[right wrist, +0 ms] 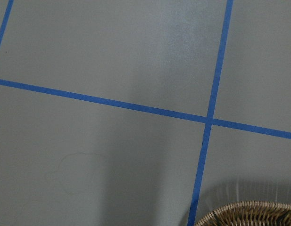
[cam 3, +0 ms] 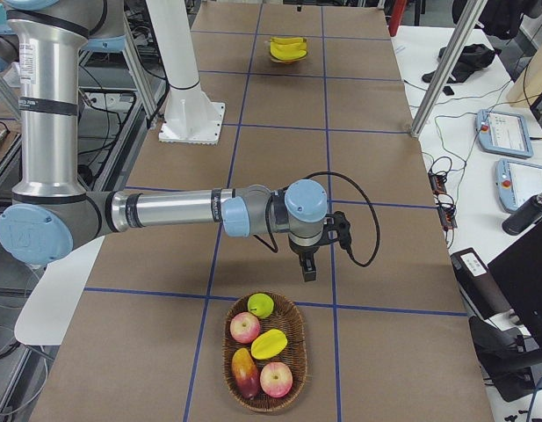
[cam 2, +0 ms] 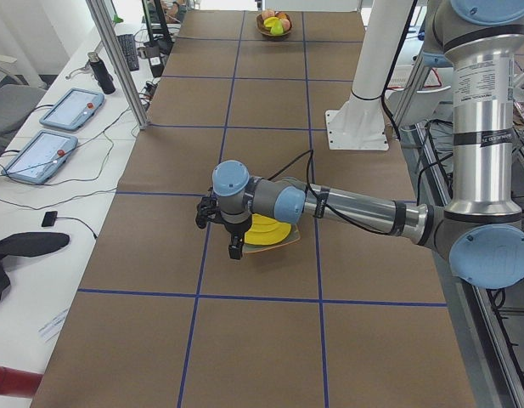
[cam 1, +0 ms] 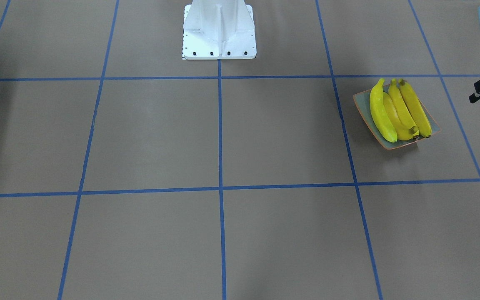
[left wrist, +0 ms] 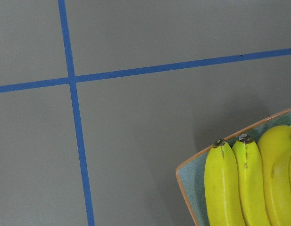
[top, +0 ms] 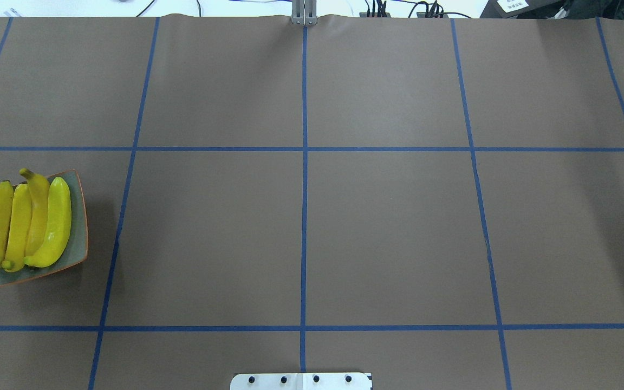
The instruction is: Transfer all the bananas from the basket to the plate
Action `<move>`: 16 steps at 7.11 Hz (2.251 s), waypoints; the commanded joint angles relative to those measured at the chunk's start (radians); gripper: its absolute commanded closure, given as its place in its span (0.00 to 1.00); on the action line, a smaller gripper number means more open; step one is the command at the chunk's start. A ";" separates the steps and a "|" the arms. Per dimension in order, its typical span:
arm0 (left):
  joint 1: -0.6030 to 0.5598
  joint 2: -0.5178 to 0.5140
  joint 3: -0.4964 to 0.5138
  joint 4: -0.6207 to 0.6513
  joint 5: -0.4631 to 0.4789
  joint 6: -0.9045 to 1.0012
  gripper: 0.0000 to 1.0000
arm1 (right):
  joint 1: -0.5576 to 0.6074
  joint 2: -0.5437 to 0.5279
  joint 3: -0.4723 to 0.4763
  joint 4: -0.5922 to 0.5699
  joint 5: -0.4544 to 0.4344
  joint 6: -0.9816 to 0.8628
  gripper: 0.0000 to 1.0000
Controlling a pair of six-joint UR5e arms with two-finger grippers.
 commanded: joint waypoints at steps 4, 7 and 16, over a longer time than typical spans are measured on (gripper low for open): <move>-0.107 0.002 -0.001 0.094 -0.053 0.161 0.00 | -0.046 0.057 0.091 -0.305 -0.091 -0.090 0.00; -0.106 0.014 0.006 0.088 -0.051 0.154 0.00 | -0.044 0.059 0.135 -0.373 -0.110 -0.090 0.00; -0.097 0.006 -0.081 0.068 -0.042 0.008 0.00 | -0.046 0.030 0.138 -0.369 -0.097 -0.109 0.00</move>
